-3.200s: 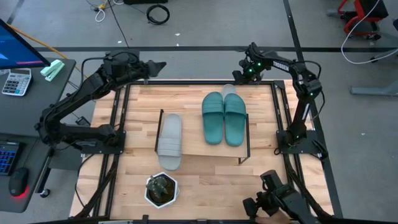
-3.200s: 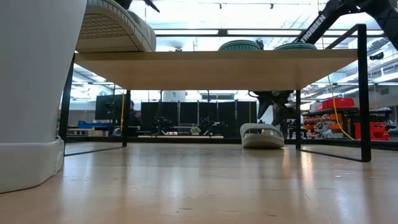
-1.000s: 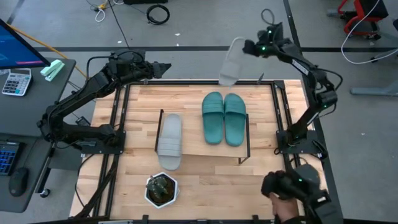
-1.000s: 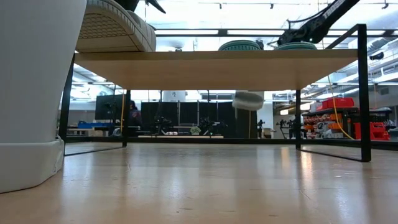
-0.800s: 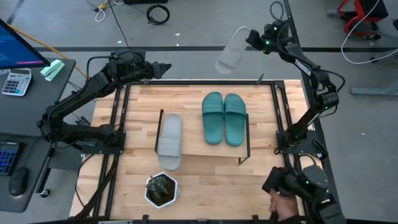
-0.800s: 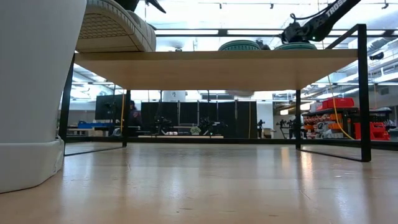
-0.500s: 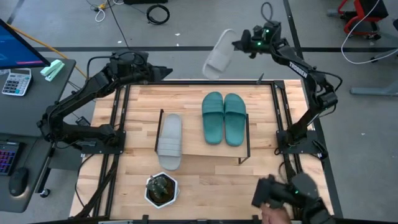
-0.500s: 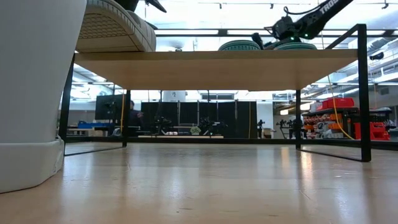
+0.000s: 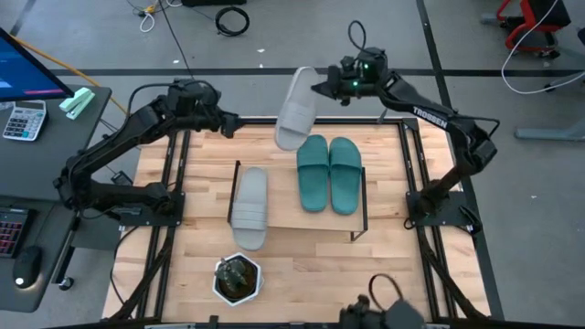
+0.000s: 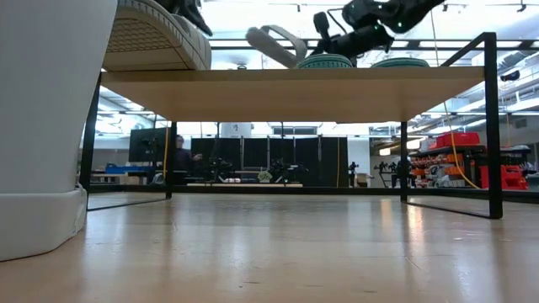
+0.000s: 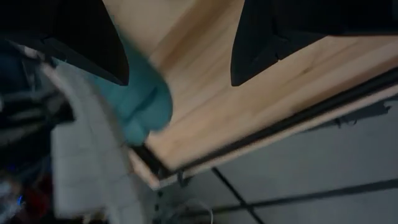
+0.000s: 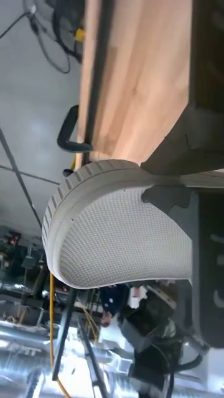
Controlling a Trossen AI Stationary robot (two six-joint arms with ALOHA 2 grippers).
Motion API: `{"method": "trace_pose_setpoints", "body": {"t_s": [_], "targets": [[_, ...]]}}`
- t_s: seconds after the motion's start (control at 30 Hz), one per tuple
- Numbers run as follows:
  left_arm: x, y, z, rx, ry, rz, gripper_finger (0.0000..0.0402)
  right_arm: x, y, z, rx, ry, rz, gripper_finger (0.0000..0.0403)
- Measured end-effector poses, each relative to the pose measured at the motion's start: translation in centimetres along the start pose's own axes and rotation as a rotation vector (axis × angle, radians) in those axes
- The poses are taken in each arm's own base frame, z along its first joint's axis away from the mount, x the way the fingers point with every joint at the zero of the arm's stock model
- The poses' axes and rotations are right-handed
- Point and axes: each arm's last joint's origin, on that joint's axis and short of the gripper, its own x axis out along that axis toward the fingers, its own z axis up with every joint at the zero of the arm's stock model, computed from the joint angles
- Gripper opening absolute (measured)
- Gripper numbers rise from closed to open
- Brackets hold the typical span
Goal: Pick and place slides into the shelf
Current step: Put the gray slide on the shelf
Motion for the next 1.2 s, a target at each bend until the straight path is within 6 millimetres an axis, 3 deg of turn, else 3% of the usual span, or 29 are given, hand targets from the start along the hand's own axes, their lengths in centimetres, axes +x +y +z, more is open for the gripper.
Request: {"method": "trace_pose_setpoints", "body": {"t_s": [0.4,0.77,0.87,1.03,1.2], "targets": [[-3.3,-0.2,-1.5,0.179,0.106,-0.101,0.0286,1.2,4.8,-7.8,0.098,0.04,-0.062,0.0018],[-4.7,0.2,-3.0,0.289,0.21,-0.08,0.0286,1.8,7.2,-14.0,0.136,0.115,-0.157,0.0018],[-4.7,0.3,-3.1,0.307,0.227,-0.077,0.0286,2.2,9.1,-14.1,0.076,0.148,-0.167,0.0018],[-4.7,0.3,-3.2,0.315,0.233,-0.079,0.0286,2.6,13.4,-12.5,-0.095,0.205,-0.254,0.0018],[-4.7,0.3,-3.2,0.311,0.241,-0.077,0.0286,3.6,14.8,-11.8,-0.153,0.287,-0.371,0.0018]]}}
